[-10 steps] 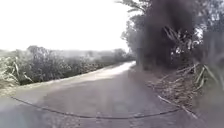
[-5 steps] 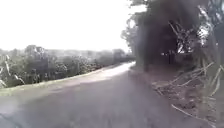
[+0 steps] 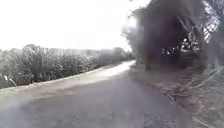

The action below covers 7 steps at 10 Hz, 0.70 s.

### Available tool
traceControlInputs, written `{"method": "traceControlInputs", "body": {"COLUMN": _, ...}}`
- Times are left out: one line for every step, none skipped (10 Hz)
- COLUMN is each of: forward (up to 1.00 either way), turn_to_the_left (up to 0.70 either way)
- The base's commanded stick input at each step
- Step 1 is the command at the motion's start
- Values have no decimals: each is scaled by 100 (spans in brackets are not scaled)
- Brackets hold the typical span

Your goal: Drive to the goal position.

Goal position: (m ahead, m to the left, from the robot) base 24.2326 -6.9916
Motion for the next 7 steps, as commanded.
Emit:
{"method": "traceControlInputs", "body": {"forward": 100, "turn_to_the_left": 0}}
{"method": "traceControlInputs", "body": {"forward": 100, "turn_to_the_left": 0}}
{"method": "traceControlInputs", "body": {"forward": 100, "turn_to_the_left": 0}}
{"method": "traceControlInputs", "body": {"forward": 100, "turn_to_the_left": 0}}
{"method": "traceControlInputs", "body": {"forward": 100, "turn_to_the_left": 0}}
{"method": "traceControlInputs", "body": {"forward": 100, "turn_to_the_left": 0}}
{"method": "traceControlInputs", "body": {"forward": 100, "turn_to_the_left": 0}}
